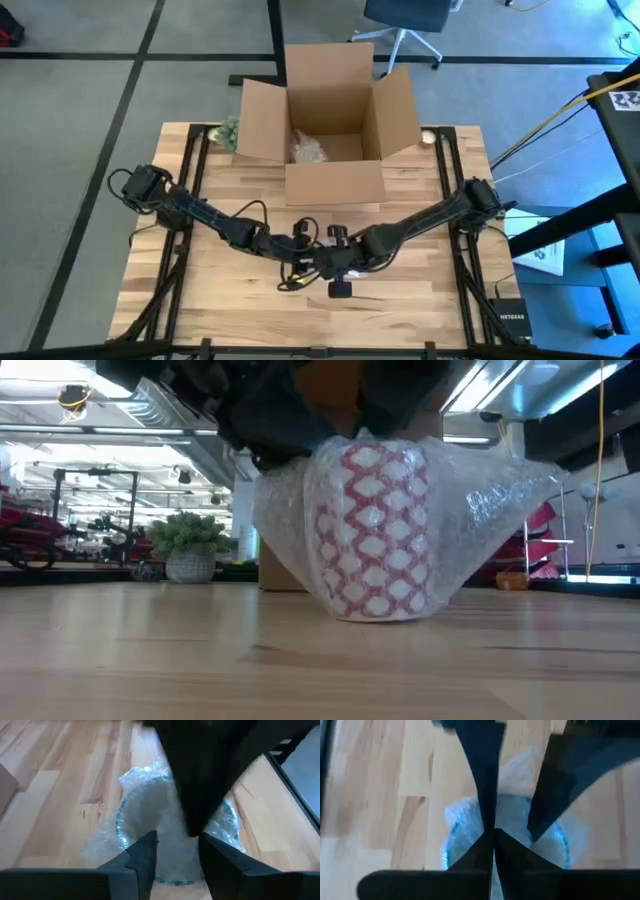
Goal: Wrap mug
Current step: Wrap the red mug with the bubble wrap
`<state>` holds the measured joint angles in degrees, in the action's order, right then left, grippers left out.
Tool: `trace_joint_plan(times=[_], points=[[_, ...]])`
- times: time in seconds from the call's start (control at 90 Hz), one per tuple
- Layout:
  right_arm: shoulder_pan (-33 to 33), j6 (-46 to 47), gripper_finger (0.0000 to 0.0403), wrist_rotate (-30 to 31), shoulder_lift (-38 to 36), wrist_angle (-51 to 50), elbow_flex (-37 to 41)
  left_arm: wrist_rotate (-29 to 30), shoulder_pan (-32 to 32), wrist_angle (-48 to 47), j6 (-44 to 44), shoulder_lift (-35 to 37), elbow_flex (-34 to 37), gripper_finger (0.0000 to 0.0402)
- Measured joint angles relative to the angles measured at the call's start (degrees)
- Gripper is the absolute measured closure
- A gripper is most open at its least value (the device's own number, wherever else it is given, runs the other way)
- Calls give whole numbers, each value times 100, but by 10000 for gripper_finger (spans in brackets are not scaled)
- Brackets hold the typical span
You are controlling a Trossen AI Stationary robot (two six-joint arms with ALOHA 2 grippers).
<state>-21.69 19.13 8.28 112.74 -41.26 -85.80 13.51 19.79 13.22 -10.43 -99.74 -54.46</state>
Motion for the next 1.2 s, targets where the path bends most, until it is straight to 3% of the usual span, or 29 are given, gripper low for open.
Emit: trace_joint_plan(times=[0.311, 0.633, 0.8, 1.067, 1.2], points=[[28, 106, 402, -32, -45, 806, 667, -22, 35, 93, 143, -11, 2, 274], [28, 17, 402, -48, -708, -628, -263, -42, 3, 83, 142, -7, 5, 274], [37, 57, 402, 149, -887, -890, -175, -36, 4, 82, 142, -7, 5, 274], [44, 216, 402, 143, -549, 254, 783, -18, 2, 117, 121, -7, 7, 274], [39, 239, 402, 69, -451, 632, 908, -17, 2, 125, 120, -7, 7, 274]])
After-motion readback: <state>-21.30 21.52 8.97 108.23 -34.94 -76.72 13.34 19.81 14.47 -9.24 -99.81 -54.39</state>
